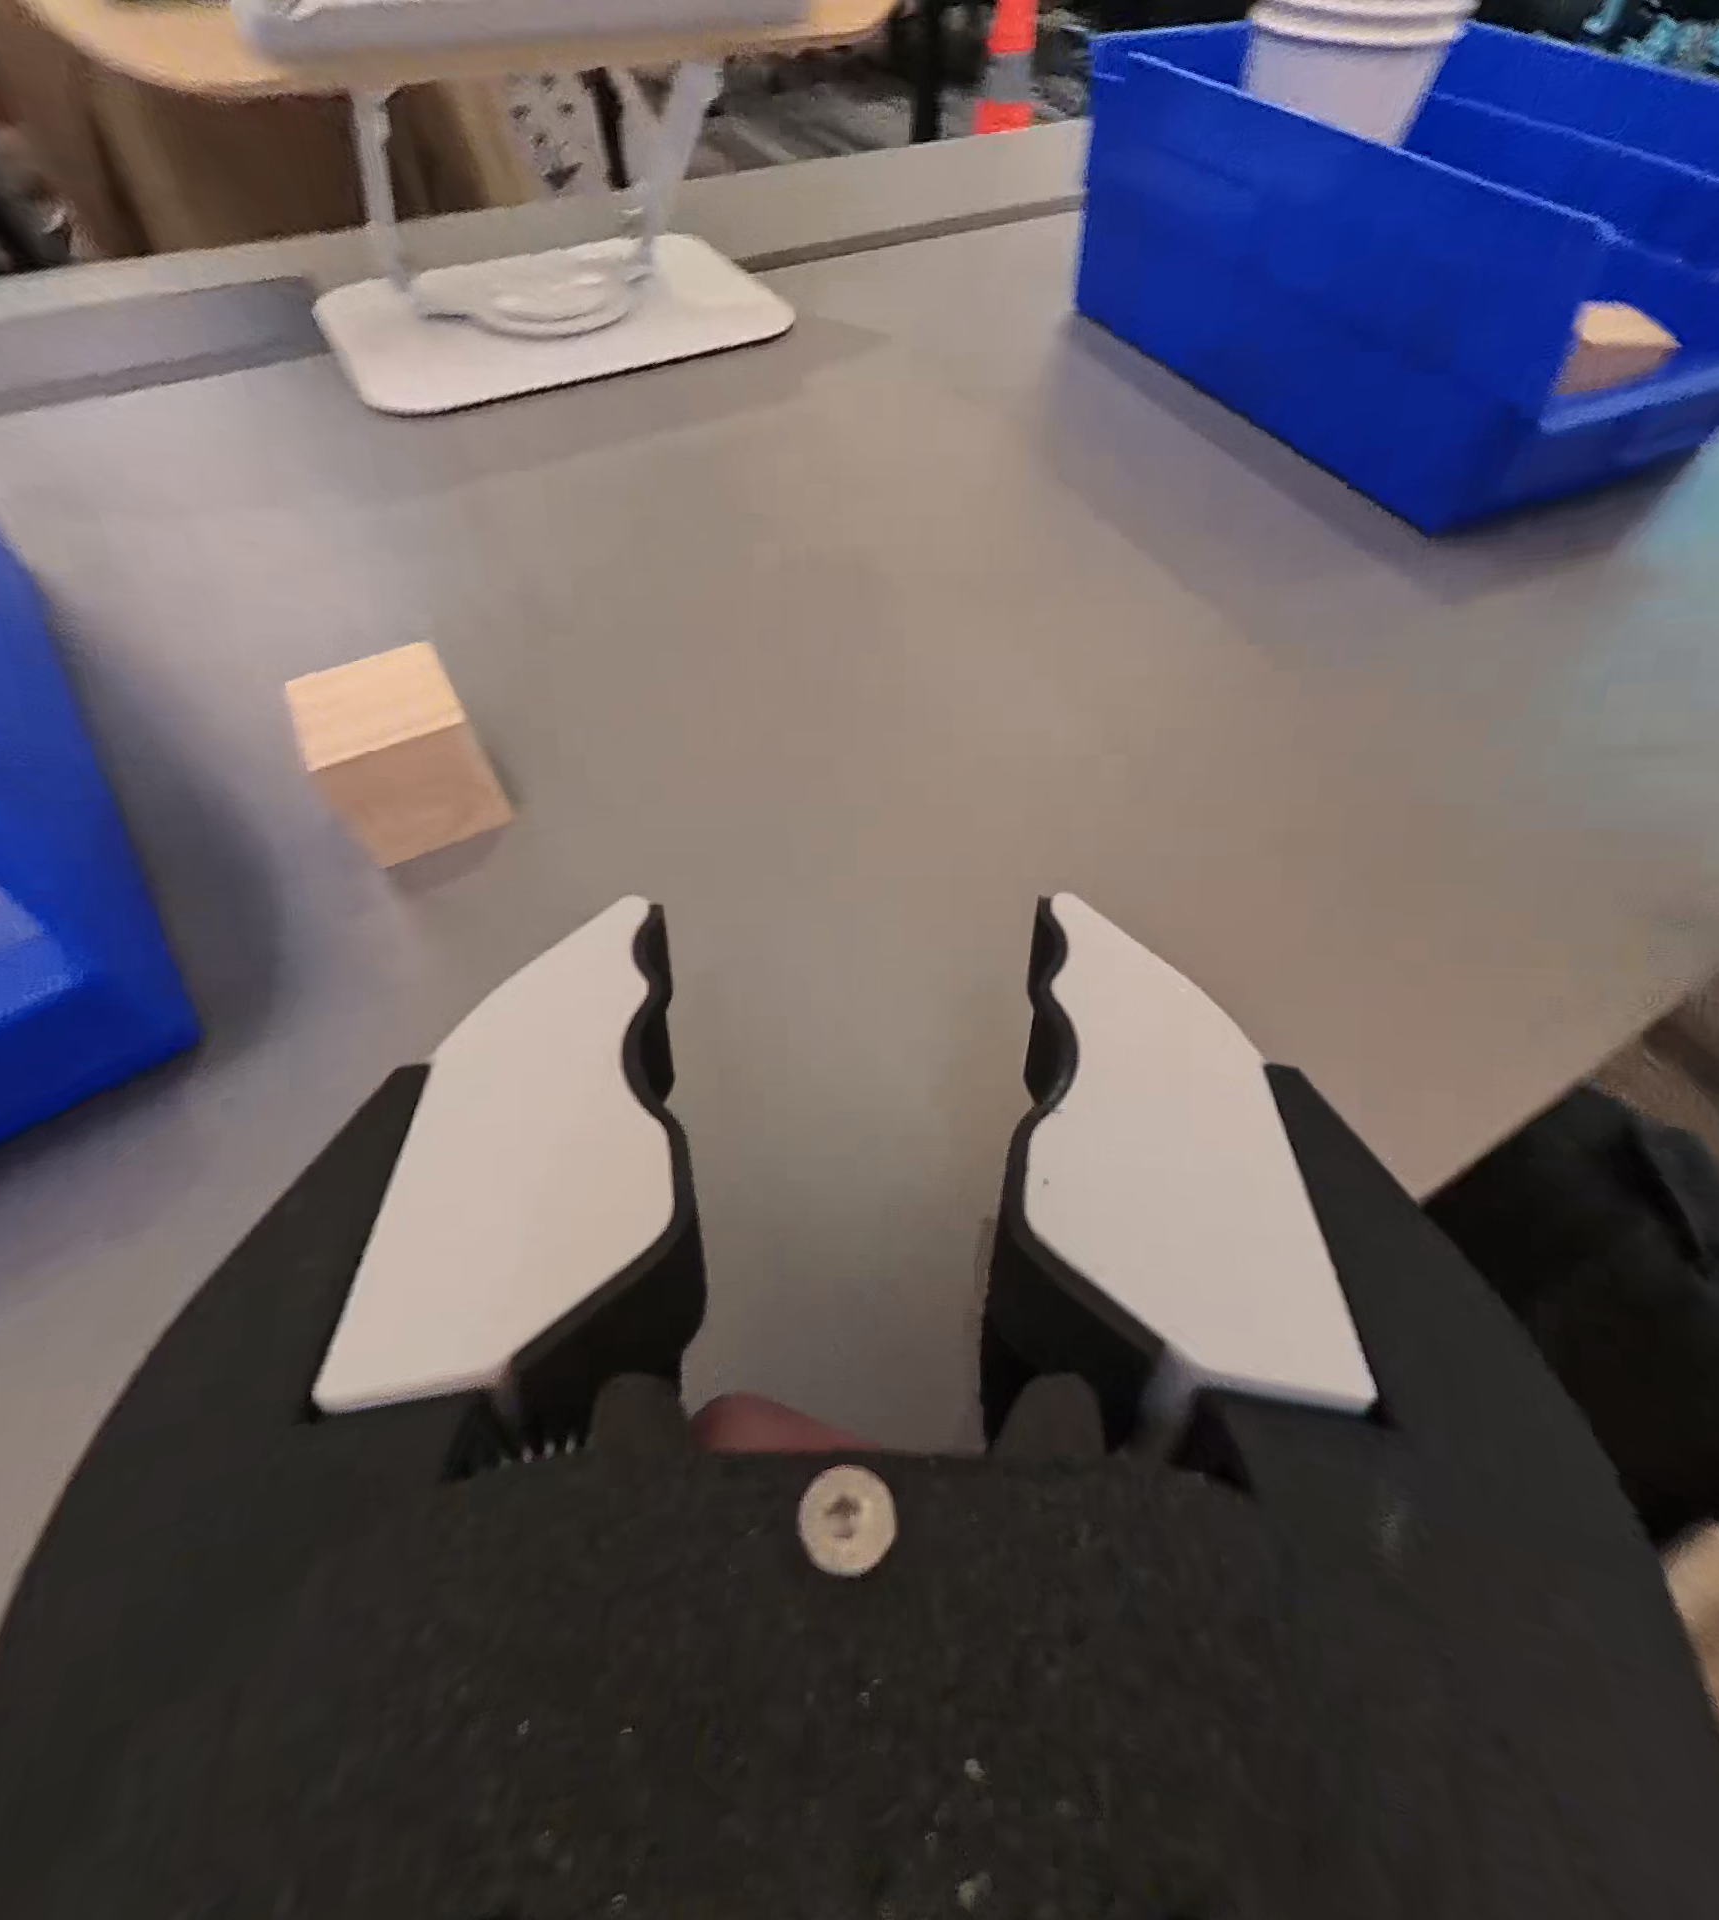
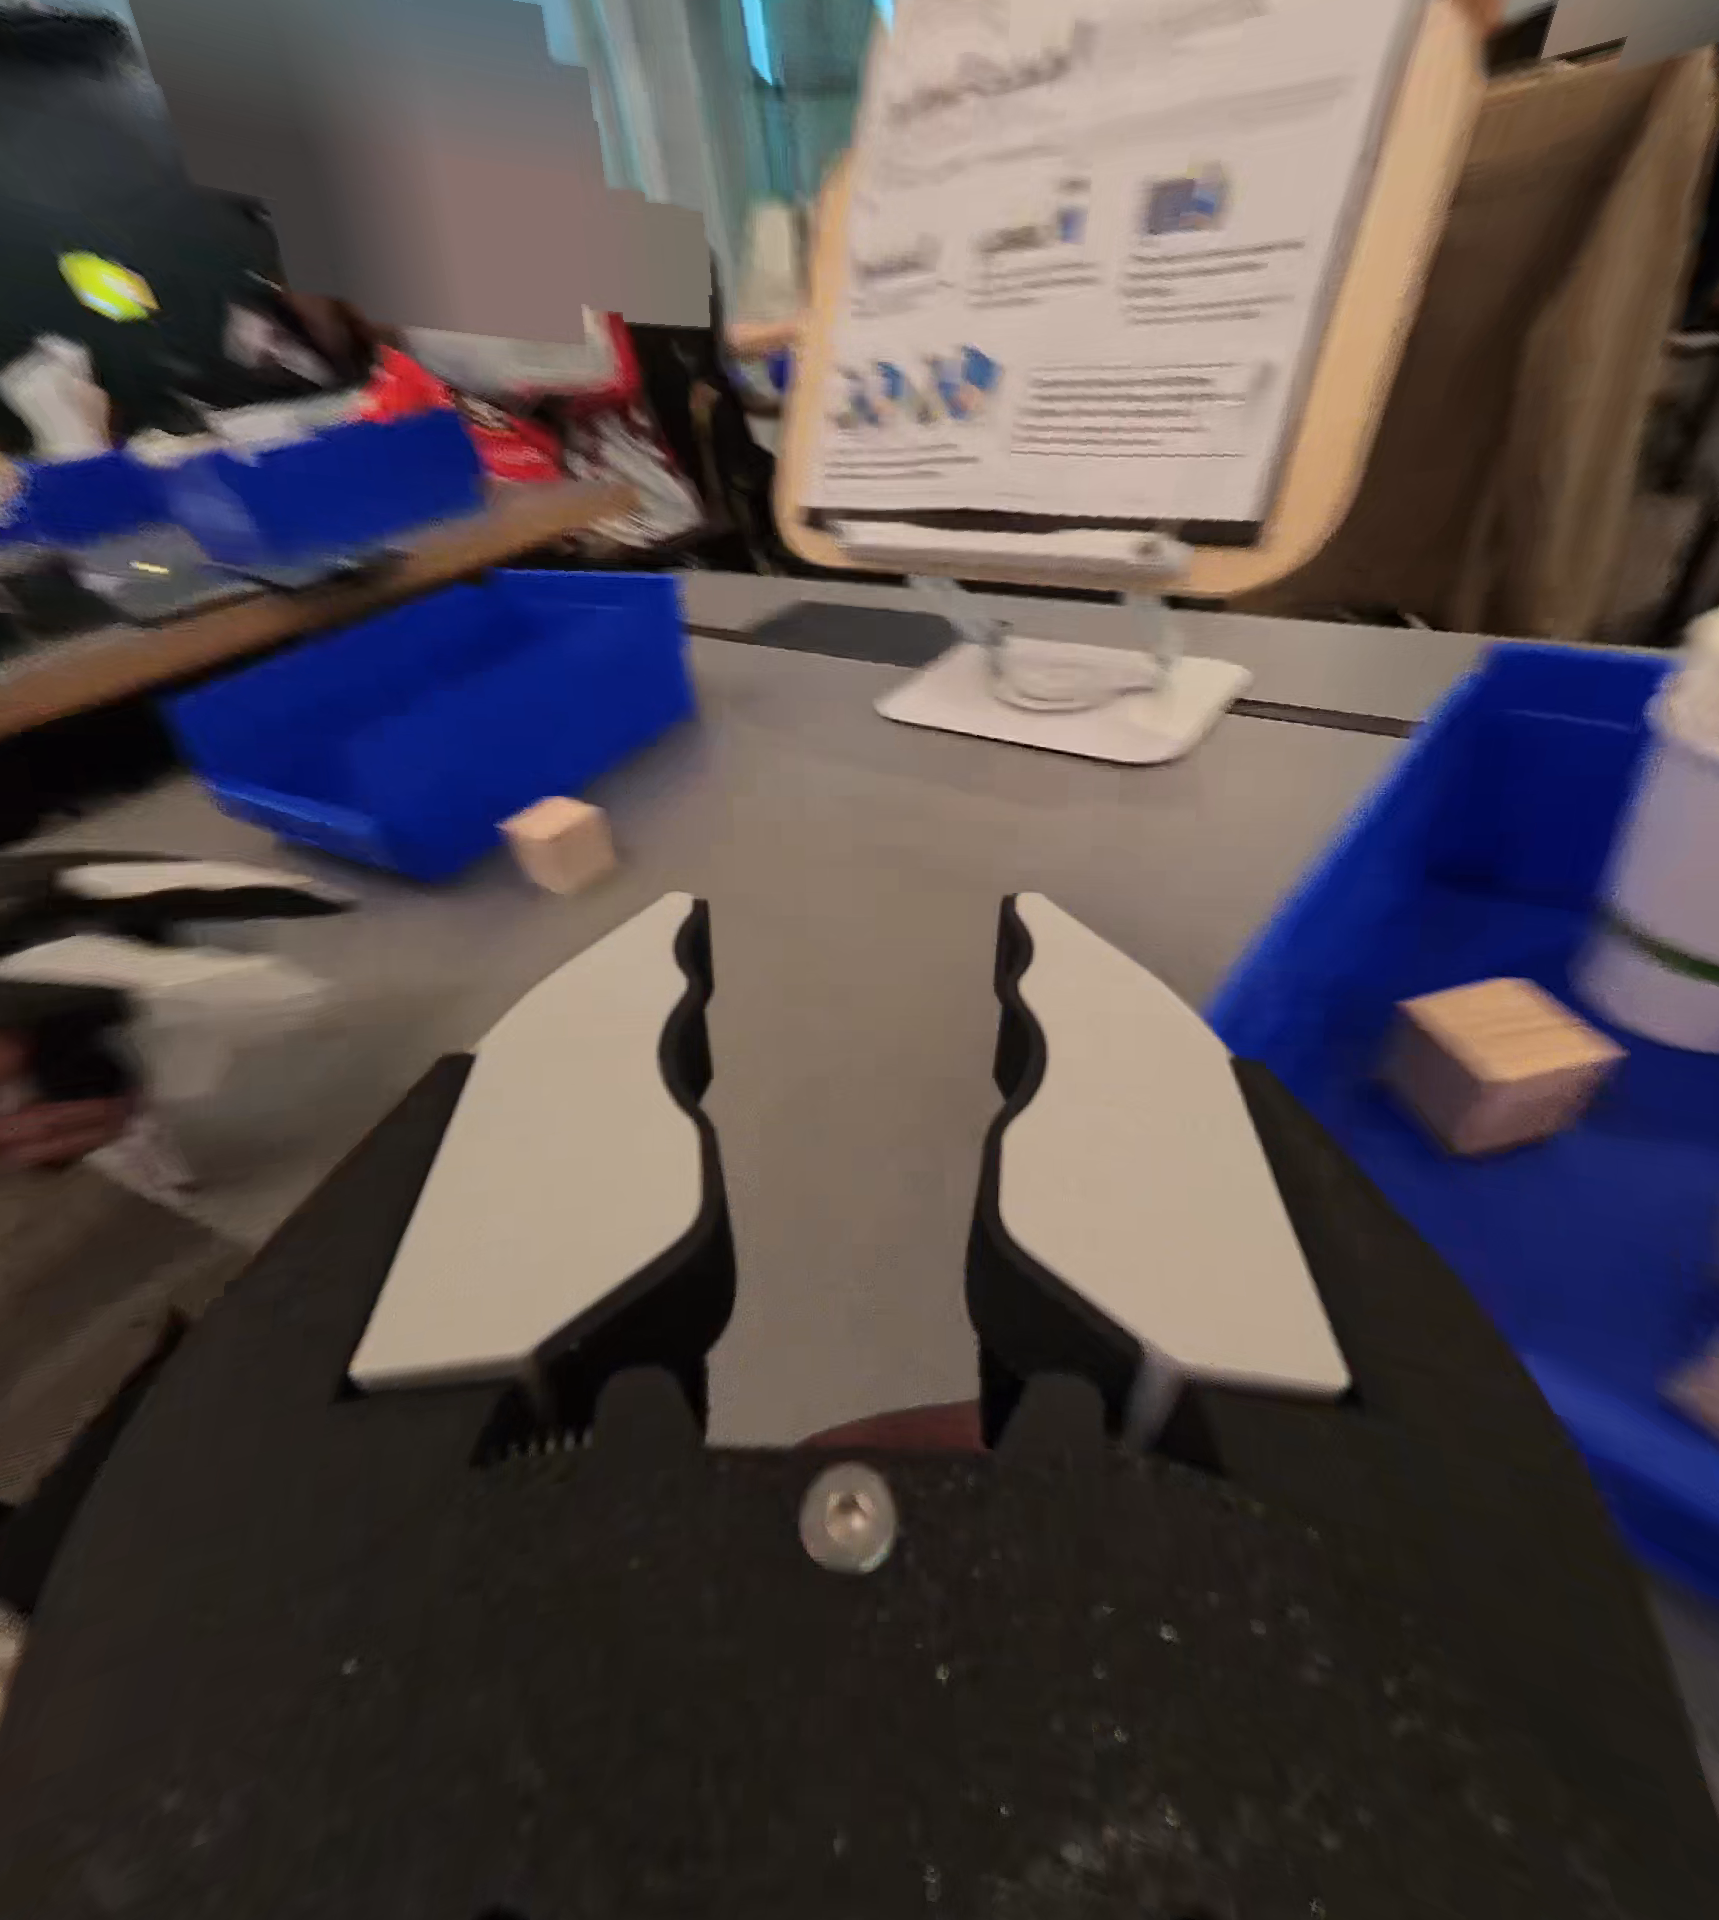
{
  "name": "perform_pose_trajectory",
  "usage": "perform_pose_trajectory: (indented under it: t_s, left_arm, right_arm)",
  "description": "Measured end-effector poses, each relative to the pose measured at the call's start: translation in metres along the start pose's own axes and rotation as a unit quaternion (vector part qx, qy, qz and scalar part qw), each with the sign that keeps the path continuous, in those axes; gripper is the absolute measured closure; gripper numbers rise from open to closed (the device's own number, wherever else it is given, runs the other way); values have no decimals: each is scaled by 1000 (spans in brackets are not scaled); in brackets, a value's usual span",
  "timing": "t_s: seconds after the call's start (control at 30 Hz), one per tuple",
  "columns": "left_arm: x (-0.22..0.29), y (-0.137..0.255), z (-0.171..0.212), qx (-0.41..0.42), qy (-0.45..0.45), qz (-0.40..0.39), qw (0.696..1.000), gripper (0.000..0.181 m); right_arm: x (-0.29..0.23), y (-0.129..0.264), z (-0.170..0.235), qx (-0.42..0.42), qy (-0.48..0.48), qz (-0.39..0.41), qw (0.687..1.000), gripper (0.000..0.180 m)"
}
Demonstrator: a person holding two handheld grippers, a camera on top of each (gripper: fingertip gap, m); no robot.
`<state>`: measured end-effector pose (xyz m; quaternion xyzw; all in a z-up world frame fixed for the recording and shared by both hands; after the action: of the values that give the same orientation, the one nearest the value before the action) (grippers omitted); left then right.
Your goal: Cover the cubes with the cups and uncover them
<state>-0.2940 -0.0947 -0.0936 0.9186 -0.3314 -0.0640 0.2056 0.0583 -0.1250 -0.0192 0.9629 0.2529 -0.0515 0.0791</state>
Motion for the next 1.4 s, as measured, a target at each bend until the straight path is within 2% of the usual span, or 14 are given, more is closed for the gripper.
perform_pose_trajectory:
  t_s: [0.03,0.13,0.27,0.53,0.57,0.63,0.73,0.8,0.87,0.97,1.07,1.23,1.3,1.4]
  left_arm:
    - [-6,-4,-1,-5,26,-10,1000,115]
    - [-32,-23,-6,-33,72,-81,994,113]
    - [-60,-60,-11,-78,69,-155,982,110]
    - [-96,-112,-19,-135,93,-233,958,111]
    - [-96,-116,-19,-144,88,-231,958,126]
    - [-93,-119,-19,-153,79,-233,957,134]
    - [-74,-119,-23,-165,56,-165,971,134]
    - [-45,-115,-31,-138,18,-66,988,135]
    - [-14,-108,-39,-120,-61,27,990,135]
    - [26,-94,-42,-87,-206,186,957,135]
    - [41,-99,-33,-125,-253,290,914,135]
    - [43,-121,-21,-150,-258,365,882,135]
    - [41,-124,-19,-143,-261,374,878,135]
    - [34,-122,-23,-146,-251,362,886,114]
  right_arm:
    - [-20,2,15,7,0,-21,1000,128]
    - [-66,-9,56,-40,18,-97,994,126]
    - [-99,-23,85,-82,57,-133,986,127]
    - [-120,-23,93,-97,109,-151,978,129]
    - [-119,-23,92,-96,107,-151,978,131]
    - [-113,-22,90,-93,91,-152,980,132]
    - [-103,-20,85,-88,60,-156,982,134]
    - [-95,-18,81,-81,57,-147,984,135]
    - [-87,-15,76,-76,60,-137,986,135]
    - [-76,-12,70,-77,66,-123,987,135]
    - [-69,-11,69,-93,69,-117,986,135]
    - [-69,-16,73,-136,76,-111,982,135]
    - [-70,-19,76,-152,79,-112,979,135]
    - [-72,-26,76,-189,103,-120,969,132]
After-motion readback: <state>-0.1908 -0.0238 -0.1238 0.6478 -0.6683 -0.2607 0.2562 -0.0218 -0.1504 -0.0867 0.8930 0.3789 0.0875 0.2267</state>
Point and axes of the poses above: each gripper's, where its closed fingertips meet, y back along the fingers, z out of its underside, x = y × z across the jaws, the point moved 8 cm from there along y, back along the fingers, and after that the axes turned 1 degree about -x, right-handed, at the moved point
